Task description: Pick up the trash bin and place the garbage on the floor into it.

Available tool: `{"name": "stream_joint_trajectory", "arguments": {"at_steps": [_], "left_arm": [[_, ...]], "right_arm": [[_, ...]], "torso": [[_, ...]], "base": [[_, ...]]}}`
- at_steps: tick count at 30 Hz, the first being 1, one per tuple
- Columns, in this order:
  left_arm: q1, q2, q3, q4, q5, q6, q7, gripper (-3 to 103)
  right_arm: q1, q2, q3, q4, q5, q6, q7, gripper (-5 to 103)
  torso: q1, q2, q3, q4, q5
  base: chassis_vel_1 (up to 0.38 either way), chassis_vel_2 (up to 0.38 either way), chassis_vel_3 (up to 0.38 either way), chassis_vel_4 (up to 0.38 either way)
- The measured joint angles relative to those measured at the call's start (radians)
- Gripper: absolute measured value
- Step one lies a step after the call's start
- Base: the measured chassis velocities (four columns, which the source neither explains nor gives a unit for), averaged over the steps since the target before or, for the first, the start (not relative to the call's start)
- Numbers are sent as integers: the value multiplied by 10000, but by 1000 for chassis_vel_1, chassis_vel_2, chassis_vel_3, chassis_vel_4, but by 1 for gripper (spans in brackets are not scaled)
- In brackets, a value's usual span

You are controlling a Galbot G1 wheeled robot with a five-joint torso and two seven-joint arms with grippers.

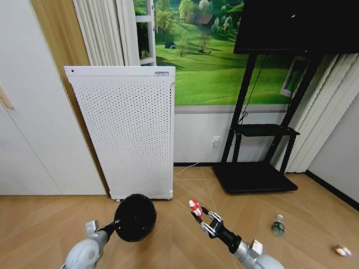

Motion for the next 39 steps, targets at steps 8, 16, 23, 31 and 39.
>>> {"name": "stream_joint_trajectory", "arguments": {"at_steps": [8,16,23,31,39], "left_arm": [[-2870,-347,3247,1192,-232,303,970,0],[-4379,-1056,5647,1306,-1251,667,901,0],[-4470,-1127,6262,505,-1853,765,458,0],[-3936,-609,5875,-102,-2010,795,288,0],[-3047,-393,5176,-411,-1947,851,-97,0]], "right_arm": [[-250,21,-89,-110,-269,260,-441,41],[-158,253,-441,-206,-630,424,-495,41],[-85,521,-698,-495,-1208,599,-522,41],[56,573,-705,-810,-1326,611,-227,61],[-14,638,-853,-664,-1355,687,-68,83]], "torso": [[0,0,-1,0,-4],[0,0,0,-1,-6],[-2,1,-2,0,-2],[-2,1,-2,3,-5],[-2,1,-2,2,-6]], "base": [[0,0,0,0],[0,0,0,0],[0,0,0,0],[0,0,0,0],[0,0,0,0]]}}
